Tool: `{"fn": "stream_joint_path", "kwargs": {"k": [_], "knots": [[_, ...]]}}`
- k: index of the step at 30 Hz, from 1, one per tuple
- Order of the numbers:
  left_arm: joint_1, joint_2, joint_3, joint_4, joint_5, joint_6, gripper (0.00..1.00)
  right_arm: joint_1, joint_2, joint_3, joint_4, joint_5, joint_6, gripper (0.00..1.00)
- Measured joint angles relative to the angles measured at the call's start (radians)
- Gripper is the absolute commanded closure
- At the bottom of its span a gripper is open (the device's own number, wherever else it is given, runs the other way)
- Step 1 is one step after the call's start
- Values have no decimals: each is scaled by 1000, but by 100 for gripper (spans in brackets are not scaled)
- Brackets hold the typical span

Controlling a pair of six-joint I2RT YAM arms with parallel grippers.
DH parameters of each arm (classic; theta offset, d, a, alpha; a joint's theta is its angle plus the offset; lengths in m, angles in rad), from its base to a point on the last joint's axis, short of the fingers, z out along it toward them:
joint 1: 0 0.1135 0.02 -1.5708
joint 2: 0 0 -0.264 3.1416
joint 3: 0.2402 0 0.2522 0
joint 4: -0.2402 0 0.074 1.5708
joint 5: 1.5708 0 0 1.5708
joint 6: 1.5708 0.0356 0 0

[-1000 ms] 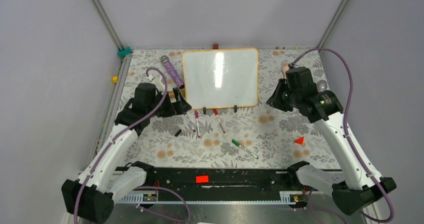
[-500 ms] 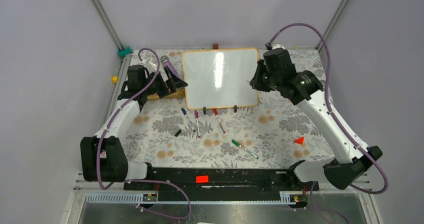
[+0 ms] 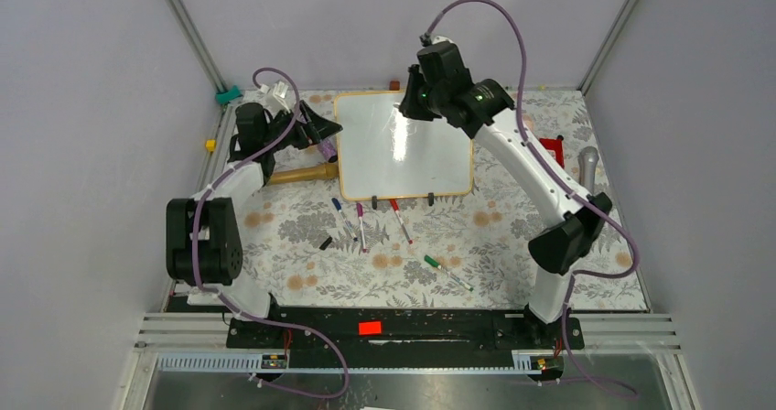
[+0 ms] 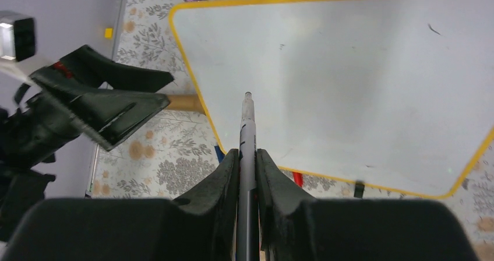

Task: Write a sentence on the whiteboard
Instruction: Adjust the whiteboard at the center of the board.

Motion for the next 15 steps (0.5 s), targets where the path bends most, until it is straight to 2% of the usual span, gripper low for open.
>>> {"fn": "stream_joint_path", "kwargs": {"k": [2,7,12,15], "knots": [[2,76,48,16,19,3,29,11,49,67,-5,-2,-7,100],[18,209,174,8,58,50,27,19,116,181,-24,-10,-16,100],[50,257,225,18,114,65,22,19,123,209,-32,-17,-29,100],[56,330,276,91,163,31,22,19,124,210,-38,-19,-30,100]]}}
